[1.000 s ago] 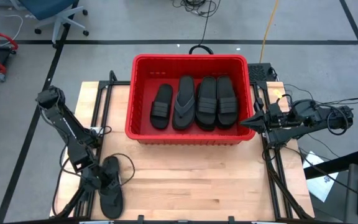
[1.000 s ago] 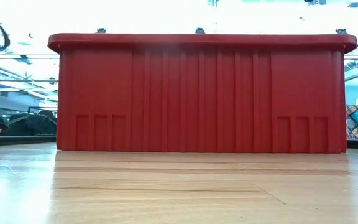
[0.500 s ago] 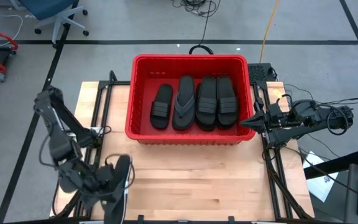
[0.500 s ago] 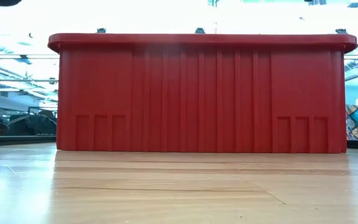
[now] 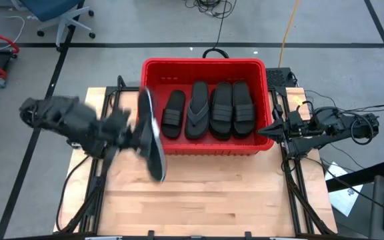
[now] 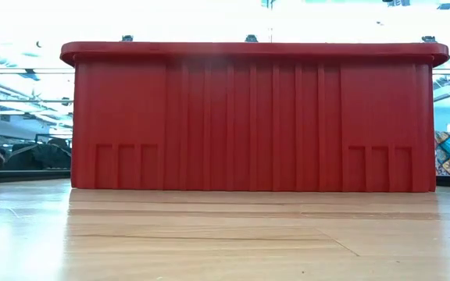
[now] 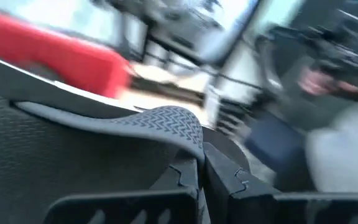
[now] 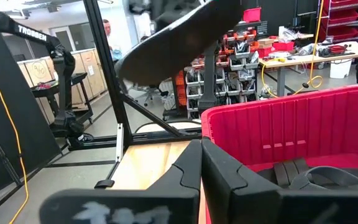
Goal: Pick and place slides into bin
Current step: Put the black slipper into the red bin
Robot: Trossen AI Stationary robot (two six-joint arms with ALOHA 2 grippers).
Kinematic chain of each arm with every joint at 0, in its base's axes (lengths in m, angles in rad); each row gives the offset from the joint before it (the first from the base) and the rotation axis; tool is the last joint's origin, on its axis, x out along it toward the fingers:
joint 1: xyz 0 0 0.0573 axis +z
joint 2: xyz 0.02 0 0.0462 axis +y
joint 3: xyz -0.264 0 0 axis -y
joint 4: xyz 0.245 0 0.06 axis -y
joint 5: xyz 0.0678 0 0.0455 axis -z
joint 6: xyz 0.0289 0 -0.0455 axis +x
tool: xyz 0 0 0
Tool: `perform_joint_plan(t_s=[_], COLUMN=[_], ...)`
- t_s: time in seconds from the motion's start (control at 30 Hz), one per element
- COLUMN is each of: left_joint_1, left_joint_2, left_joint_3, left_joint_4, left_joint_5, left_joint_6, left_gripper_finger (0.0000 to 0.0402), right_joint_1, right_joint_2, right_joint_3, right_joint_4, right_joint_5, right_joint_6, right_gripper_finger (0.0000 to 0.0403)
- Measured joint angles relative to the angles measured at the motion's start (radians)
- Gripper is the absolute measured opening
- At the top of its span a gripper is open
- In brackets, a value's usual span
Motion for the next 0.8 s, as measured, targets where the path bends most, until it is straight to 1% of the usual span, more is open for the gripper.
perform_joint_plan(t_s=[0.1,0.2,0.3,0.4,0.5,0.57,0.67,0.8], left_joint_1=[0.181,0.354,0.501,0.611,0.682,0.712,0.733,0.761], left_joint_2=[0.044,0.109,0.202,0.329,0.463,0.537,0.636,0.734], left_joint_3=[0.068,0.110,0.149,0.186,0.224,0.248,0.281,0.309], left_joint_4=[-0.048,-0.116,-0.234,-0.361,-0.466,-0.500,-0.516,-0.509], left_joint_5=[0.002,0.011,0.064,0.154,0.251,0.289,0.315,0.323], left_joint_6=[0.123,0.200,0.277,0.365,0.461,0.506,0.563,0.578], left_gripper_finger=[0.0000,0.0000,0.0000,0.0000,0.0000,0.0000,0.0000,0.0000], right_joint_1=[0.000,0.000,0.000,0.000,0.000,0.000,0.000,0.000], right_joint_2=[0.000,0.001,0.001,0.004,0.006,0.006,0.006,0.006], right_joint_3=[0.000,0.000,0.000,0.000,0.000,0.000,0.000,0.000], right_joint_4=[0.003,0.022,0.031,0.031,0.028,0.018,0.014,0.014], right_joint_5=[0.000,0.000,0.001,0.002,0.002,0.001,0.001,0.001], right_joint_6=[-0.019,-0.041,-0.059,-0.060,-0.060,-0.059,-0.059,-0.057], right_gripper_finger=[0.0000,0.0000,0.0000,0.0000,0.0000,0.0000,0.0000,0.0000])
